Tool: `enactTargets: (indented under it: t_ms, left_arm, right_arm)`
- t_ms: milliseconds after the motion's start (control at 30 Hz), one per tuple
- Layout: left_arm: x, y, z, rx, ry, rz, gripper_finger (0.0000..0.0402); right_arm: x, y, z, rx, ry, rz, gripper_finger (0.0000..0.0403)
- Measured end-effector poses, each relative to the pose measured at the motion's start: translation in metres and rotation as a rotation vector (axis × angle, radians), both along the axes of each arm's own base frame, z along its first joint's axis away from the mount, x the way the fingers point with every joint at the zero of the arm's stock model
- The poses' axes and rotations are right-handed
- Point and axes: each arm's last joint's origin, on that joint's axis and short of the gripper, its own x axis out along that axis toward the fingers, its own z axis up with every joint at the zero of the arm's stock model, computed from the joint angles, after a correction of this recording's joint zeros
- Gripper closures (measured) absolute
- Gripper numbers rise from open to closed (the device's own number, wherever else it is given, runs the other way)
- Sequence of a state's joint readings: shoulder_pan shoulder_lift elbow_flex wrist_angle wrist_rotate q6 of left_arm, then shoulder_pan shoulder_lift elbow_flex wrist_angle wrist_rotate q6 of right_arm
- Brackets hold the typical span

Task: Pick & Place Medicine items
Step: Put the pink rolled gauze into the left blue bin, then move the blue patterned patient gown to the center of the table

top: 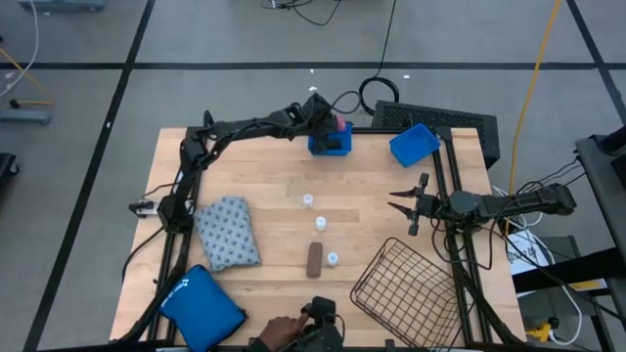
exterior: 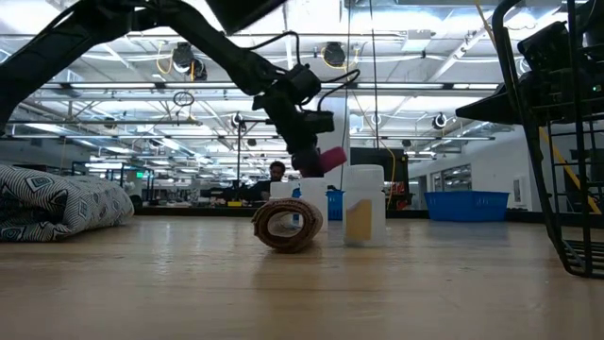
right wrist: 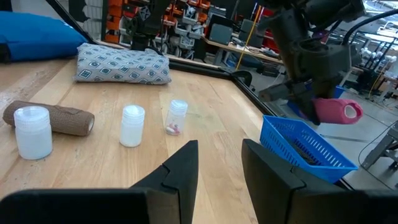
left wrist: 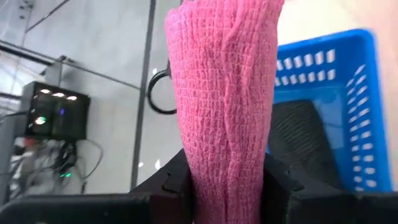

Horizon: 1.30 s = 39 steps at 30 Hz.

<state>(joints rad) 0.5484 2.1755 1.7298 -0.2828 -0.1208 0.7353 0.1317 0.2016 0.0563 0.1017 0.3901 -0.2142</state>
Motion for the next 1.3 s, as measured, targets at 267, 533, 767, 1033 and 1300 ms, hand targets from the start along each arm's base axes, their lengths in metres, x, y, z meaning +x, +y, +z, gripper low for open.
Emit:
enactTargets:
  t_ms: [267,533,767,1033,1300]
  left_arm:
    - [0.002,0.003,-0.017,-0.057,-0.001,-0.003,0.0282]
    - [-0.001,0.006,-0.017,-0.096,-0.019,0.048,0.0282]
    - [0.0,0.004,-0.017,-0.077,-0.005,0.049,0.0257]
    - [0.0,0.004,-0.016,-0.065,0.001,0.071,0.0165]
    - [0.001,0.001,-0.011,-0.001,0.024,0.118,0.0142]
  right_arm:
    - [0.0,0.0,0.0,0.0,0.0,0.0,0.0287]
    - [0.0,0.0,0.0,0.0,0.0,0.0,0.0287]
    - [0.0,0.0,0.0,0.0,0.0,0.0,0.0287]
    - [0.0,0.0,0.0,0.0,0.0,0.0,0.0287]
    - [0.0,0.0,0.0,0.0,0.0,0.0,0.0287]
